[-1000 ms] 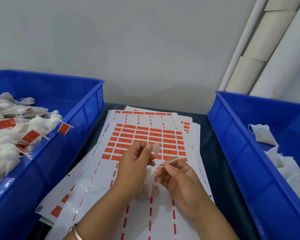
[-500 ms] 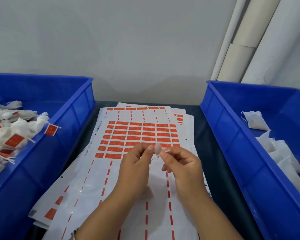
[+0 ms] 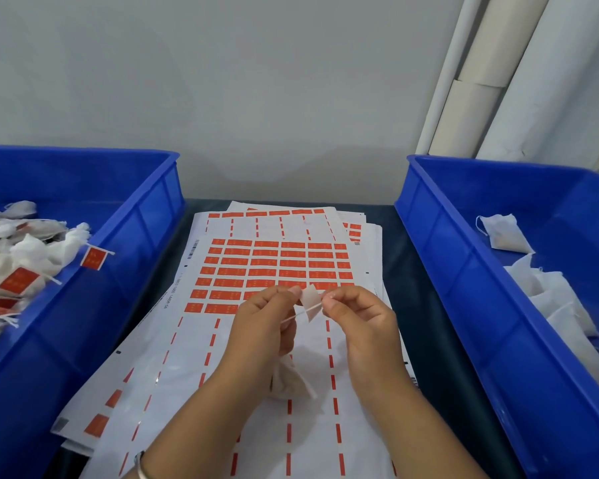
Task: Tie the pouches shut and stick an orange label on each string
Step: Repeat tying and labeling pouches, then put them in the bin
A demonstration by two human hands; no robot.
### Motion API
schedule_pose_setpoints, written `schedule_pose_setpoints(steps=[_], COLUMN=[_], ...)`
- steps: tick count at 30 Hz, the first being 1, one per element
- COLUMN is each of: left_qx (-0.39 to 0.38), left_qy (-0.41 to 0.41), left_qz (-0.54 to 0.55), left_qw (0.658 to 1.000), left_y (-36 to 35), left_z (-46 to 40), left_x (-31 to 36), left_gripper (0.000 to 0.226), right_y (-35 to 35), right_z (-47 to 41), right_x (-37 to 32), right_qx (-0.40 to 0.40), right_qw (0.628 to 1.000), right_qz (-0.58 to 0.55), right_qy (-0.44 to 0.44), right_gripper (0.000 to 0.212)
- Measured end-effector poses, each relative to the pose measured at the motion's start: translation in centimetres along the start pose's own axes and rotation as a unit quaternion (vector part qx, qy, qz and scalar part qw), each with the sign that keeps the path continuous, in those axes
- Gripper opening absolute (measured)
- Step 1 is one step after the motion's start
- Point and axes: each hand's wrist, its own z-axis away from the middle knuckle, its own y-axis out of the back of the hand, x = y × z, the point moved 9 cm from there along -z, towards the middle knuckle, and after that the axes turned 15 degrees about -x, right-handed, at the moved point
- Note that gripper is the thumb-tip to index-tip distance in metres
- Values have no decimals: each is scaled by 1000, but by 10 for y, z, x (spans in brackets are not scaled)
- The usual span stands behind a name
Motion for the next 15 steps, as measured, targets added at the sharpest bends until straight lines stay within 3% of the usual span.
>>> schedule_pose_setpoints(steps=[9, 15], left_qx=[7, -61], left_qy=[-39, -105], left_qz=[-20, -58], left_qw=[999, 991], left_y=[2, -7], left_z=[4, 8], left_x=[7, 19], left_gripper=[19, 31], right_y=[2, 1], right_z=[-3, -5], right_x=[13, 22], right_qx=[9, 2], right_qw=[999, 994], right_qz=[-40, -91], right_qy=[-29, -63], right_gripper=[11, 11])
